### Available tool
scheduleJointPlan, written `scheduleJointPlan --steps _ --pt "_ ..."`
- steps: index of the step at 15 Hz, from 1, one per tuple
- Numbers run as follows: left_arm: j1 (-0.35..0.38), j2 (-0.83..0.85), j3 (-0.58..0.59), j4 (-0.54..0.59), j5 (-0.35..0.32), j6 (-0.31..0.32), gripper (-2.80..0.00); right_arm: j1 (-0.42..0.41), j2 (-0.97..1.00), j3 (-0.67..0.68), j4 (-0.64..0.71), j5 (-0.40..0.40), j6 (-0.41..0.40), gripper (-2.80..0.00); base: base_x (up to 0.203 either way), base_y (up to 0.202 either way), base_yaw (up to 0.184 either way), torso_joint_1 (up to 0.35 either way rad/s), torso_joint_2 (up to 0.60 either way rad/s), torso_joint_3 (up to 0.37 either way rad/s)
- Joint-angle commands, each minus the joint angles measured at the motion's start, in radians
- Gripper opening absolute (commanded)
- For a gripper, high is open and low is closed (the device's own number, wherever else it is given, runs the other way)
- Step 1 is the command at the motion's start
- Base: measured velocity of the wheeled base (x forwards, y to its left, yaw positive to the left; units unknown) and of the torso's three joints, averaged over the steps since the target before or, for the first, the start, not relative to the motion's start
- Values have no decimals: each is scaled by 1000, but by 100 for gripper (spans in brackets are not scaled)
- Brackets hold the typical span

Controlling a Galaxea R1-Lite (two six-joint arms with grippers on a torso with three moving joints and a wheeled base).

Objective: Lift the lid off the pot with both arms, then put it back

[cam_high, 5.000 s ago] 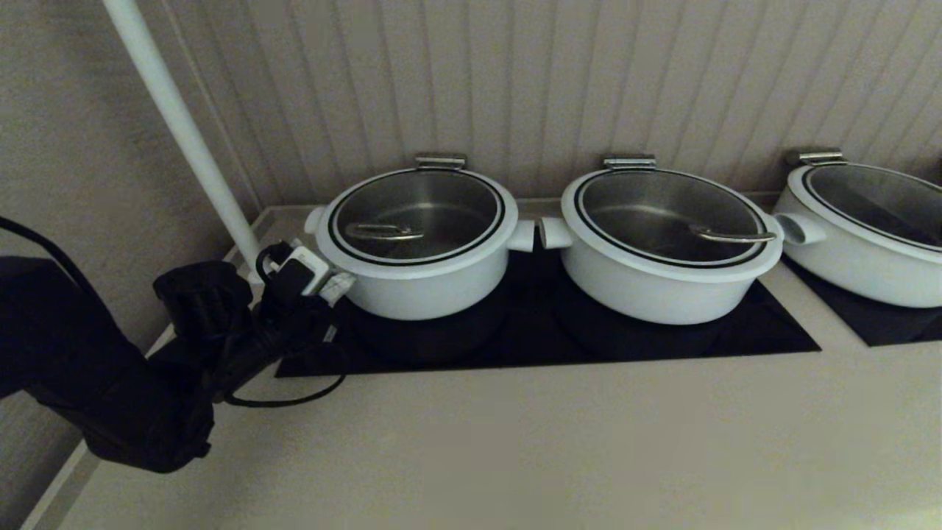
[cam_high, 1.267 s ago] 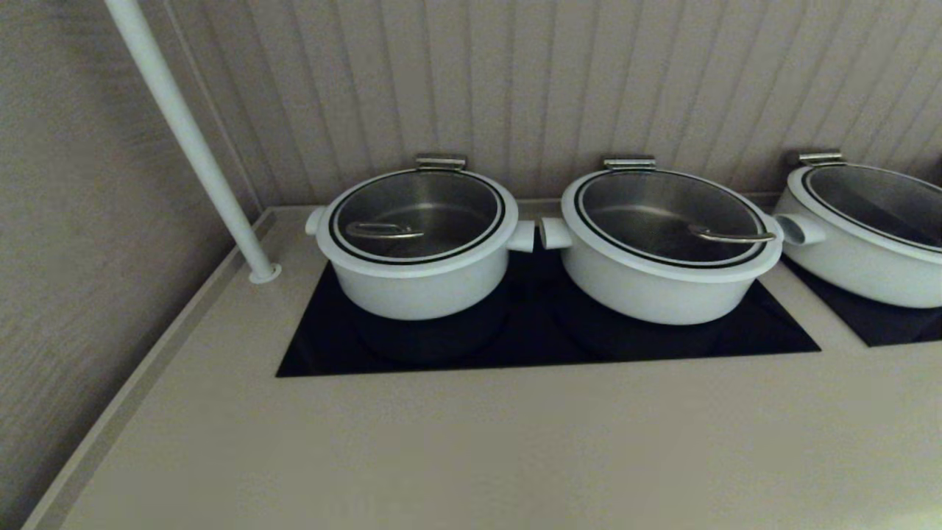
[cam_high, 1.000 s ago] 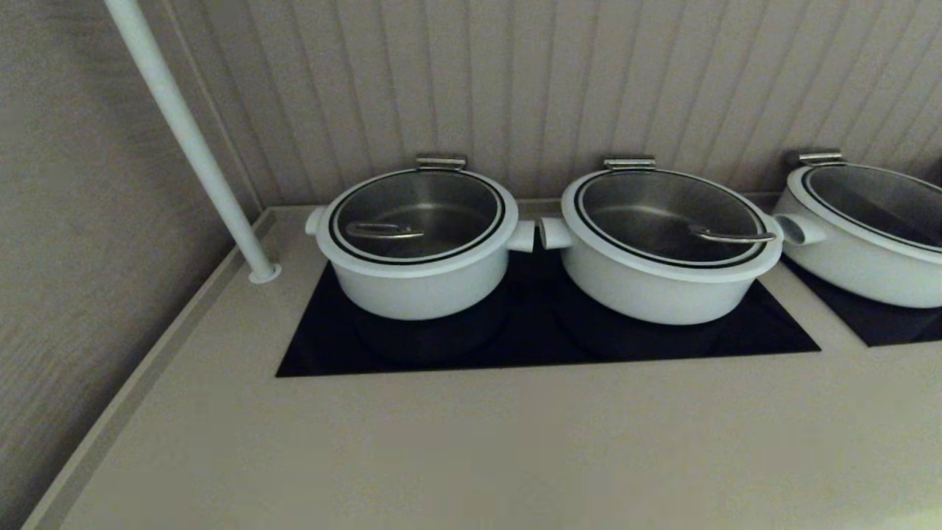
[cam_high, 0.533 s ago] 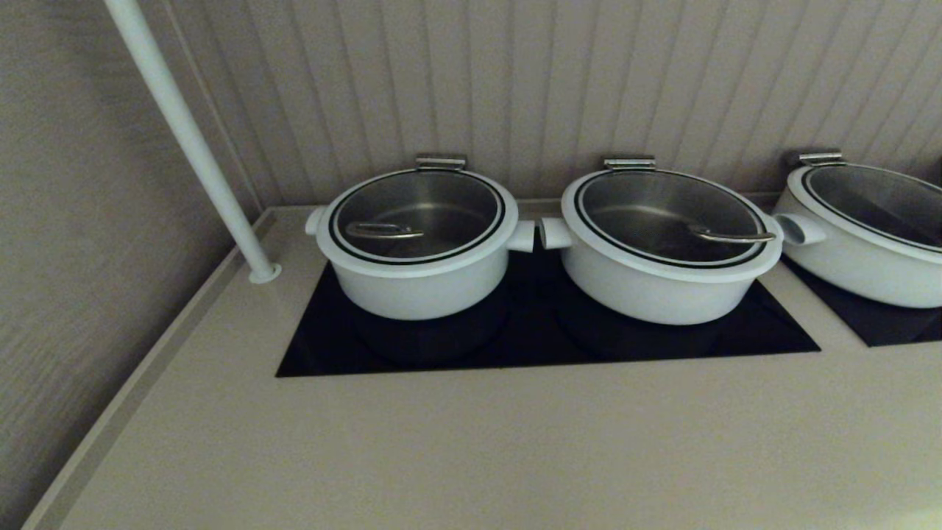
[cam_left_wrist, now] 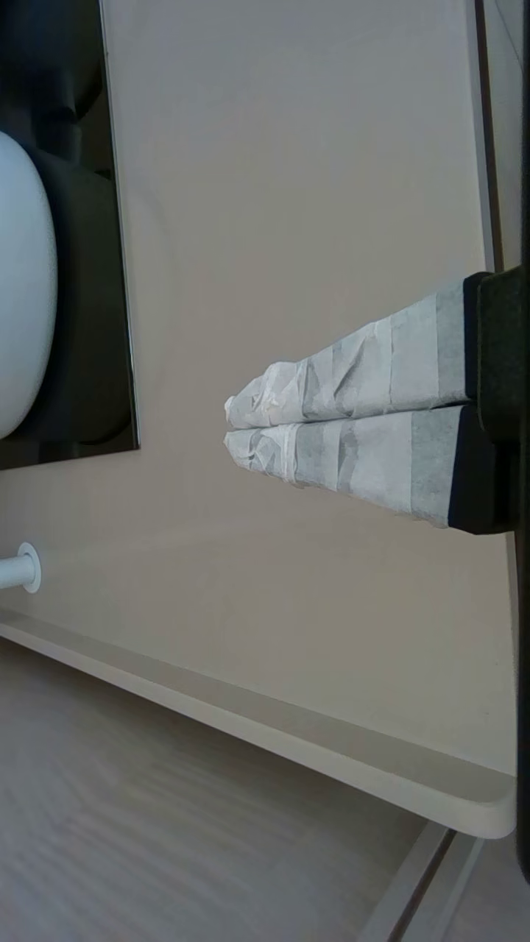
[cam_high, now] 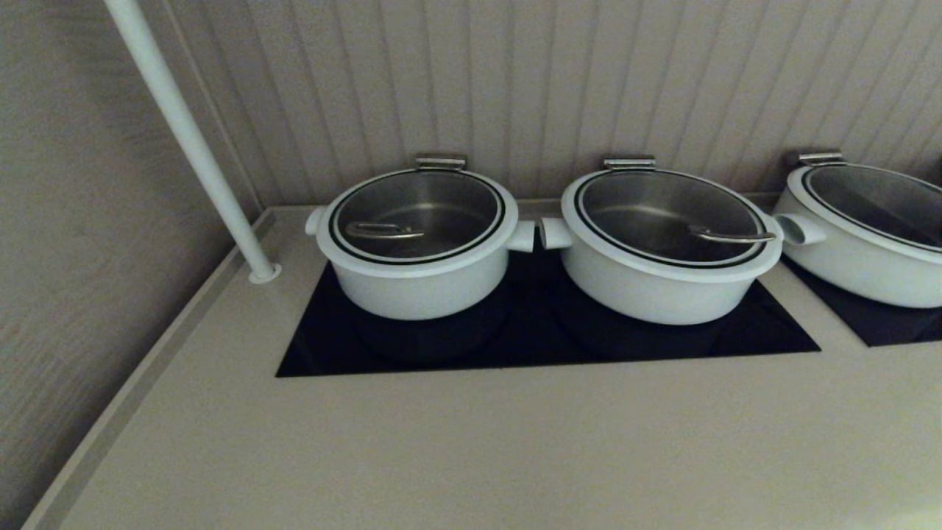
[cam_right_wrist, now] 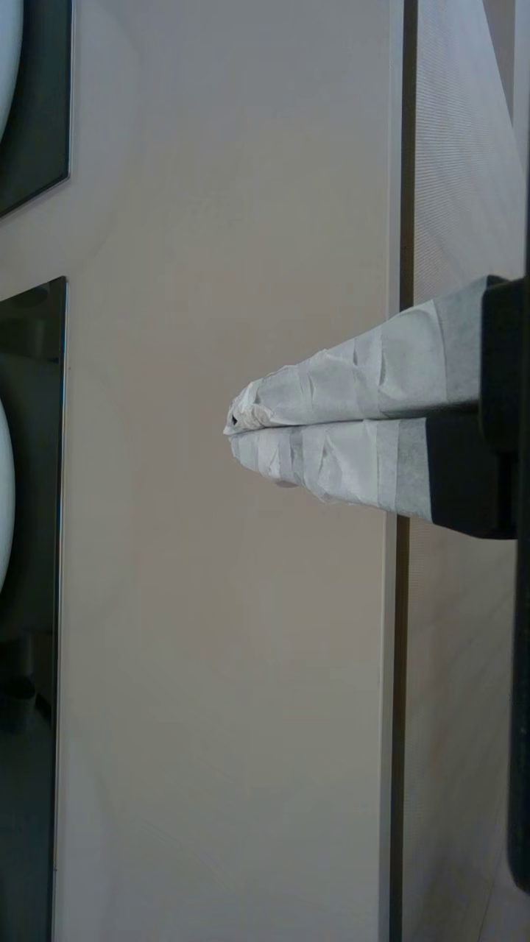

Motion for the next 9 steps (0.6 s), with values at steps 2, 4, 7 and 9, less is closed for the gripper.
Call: scheduleJointPlan --steps 2,4,7,9 --pt "-1 0 0 -1 10 -7 -280 0 0 0 2 0 0 -280 0 0 0 0 0 0" --pt "1 0 0 -1 11 -27 -280 0 0 0 2 0 -2 -280 0 0 0 0 0 0" --pt "1 0 0 -1 11 -33 -280 0 0 0 2 -2 -2 -280 0 0 0 0 0 0" --pt "0 0 0 -1 11 -33 -280 0 0 0 2 -2 0 -280 0 0 0 0 0 0"
